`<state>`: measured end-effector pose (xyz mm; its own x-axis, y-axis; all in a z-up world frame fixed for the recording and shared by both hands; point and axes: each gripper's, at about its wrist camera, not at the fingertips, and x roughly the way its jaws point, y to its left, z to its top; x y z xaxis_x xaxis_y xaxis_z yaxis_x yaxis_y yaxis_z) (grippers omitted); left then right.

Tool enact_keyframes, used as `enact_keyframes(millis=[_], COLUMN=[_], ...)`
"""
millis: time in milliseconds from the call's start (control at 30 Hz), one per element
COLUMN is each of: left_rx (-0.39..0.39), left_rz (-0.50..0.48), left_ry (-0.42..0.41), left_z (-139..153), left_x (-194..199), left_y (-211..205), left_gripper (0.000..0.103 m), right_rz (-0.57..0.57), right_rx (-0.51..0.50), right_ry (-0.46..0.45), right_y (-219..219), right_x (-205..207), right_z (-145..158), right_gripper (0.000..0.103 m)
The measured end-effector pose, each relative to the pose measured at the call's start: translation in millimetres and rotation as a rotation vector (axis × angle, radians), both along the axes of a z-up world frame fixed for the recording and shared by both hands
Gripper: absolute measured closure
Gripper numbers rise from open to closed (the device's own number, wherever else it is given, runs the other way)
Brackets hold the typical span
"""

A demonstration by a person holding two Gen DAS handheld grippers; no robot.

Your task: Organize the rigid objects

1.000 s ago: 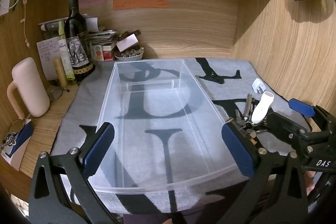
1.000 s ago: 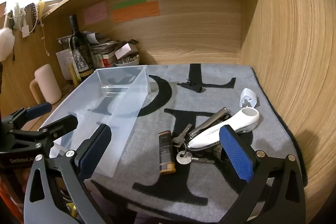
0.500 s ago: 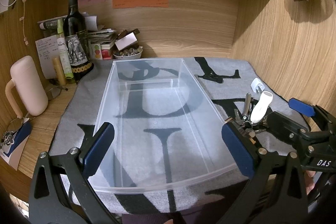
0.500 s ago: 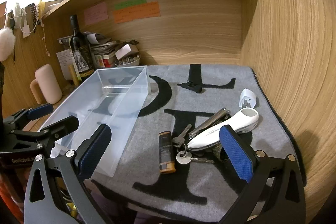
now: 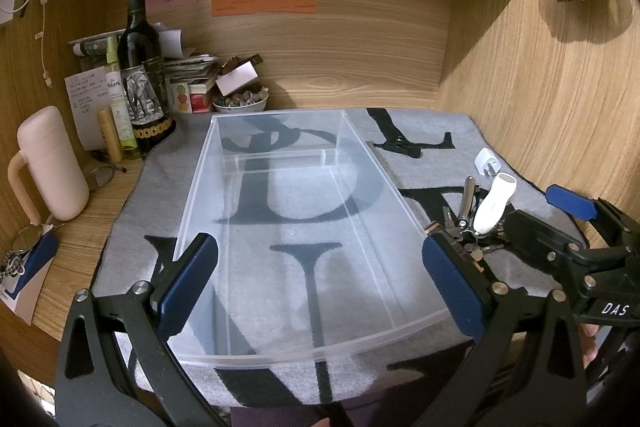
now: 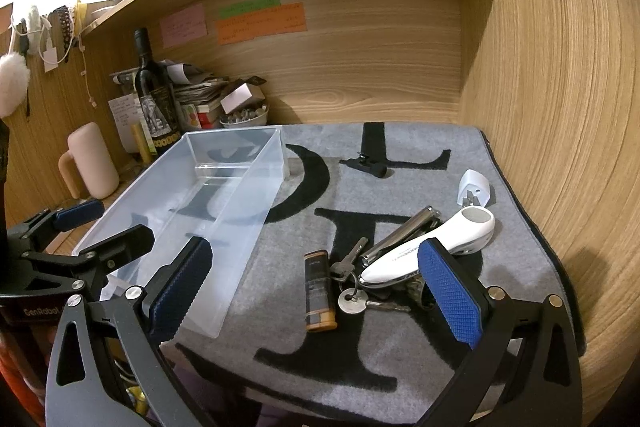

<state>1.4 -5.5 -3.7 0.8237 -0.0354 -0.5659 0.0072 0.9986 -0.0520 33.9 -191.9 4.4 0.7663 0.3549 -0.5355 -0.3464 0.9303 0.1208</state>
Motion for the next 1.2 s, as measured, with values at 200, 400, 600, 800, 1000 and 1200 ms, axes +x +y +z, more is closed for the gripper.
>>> enact_keyframes(millis=[200,400,600,800,1000,1200], left_rx=[0.000,-0.001,0.001,0.000,0.000,-0.026], left_rz=[-0.001,-0.009,-0.012,-0.012,-0.010,-0.020], left_ry=[-0.002,-0.007,-0.014,-0.013,-0.011,-0.002], left_z=[0.0,0.3,1.6,1.1,1.4,4.5], left_x=[-0.4,-1.5,-3.2,-4.0,-3.7,-0.9], left_y=[-0.6,-4.0,-2.7,-3.6,-2.2,10.4], left_gripper=[0.000,0.000,0.000,0.000,0.000,0.000], right_rz=[0.001,0.001,0.007,0.012,0.021,0.021], right_rx=[-0.001,0.000,-0.005,-0.001,-0.001,0.003], right_ry=[-0.002,-0.002,-0.008,-0.010,-0.020,-0.023], right_y=[0.4,0.5,6.8,6.7,9.3,8.1], right_x=[-0.3,-0.9,-3.4,-2.7,-1.6,2.3], right_z=[0.5,1.4,6.8,6.4,7.4,7.4], right_gripper=[0.000,0.000,0.000,0.000,0.000,0.000])
